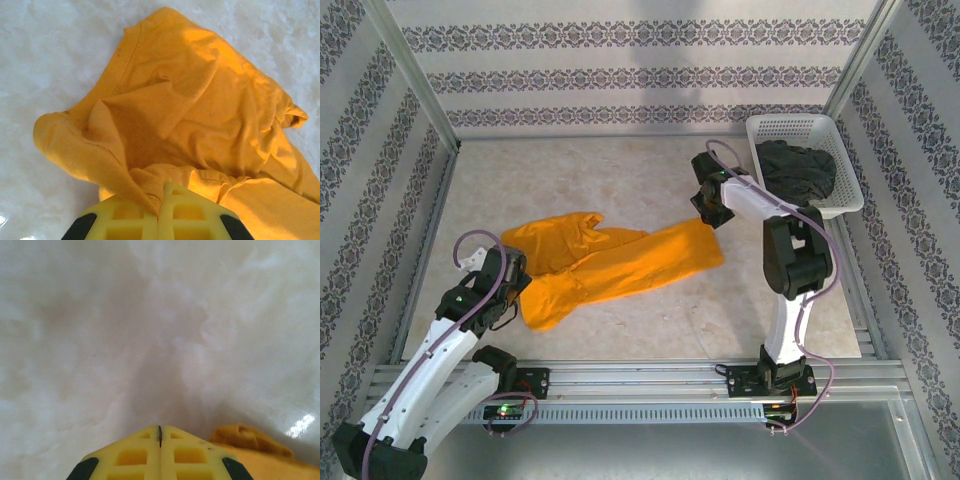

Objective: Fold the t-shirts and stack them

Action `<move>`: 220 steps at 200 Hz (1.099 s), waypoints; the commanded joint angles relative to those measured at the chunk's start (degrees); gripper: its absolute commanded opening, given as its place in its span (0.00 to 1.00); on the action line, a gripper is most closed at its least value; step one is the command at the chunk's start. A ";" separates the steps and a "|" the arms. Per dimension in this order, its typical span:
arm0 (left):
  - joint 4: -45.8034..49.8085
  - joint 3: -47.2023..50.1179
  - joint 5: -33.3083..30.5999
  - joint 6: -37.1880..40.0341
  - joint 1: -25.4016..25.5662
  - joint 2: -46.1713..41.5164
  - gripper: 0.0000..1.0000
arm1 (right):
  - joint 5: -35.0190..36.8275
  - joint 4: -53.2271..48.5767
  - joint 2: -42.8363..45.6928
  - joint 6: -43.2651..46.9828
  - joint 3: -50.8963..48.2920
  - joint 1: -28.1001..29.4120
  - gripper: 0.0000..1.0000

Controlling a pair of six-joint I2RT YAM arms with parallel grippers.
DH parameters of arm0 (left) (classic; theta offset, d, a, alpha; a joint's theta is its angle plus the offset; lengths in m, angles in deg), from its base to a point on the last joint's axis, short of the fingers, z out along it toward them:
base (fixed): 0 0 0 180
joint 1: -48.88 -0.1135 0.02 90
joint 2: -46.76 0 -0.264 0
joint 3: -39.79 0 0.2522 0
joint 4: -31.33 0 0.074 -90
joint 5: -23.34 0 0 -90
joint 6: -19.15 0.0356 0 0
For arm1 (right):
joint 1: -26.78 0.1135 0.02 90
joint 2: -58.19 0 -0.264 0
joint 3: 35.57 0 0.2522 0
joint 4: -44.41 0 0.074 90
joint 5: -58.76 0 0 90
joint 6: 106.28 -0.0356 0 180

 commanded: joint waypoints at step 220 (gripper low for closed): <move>-38.61 -82.45 40.57 -0.84 -33.59 56.16 0.00 | -13.55 10.76 -4.54 17.06 66.54 -16.46 0.00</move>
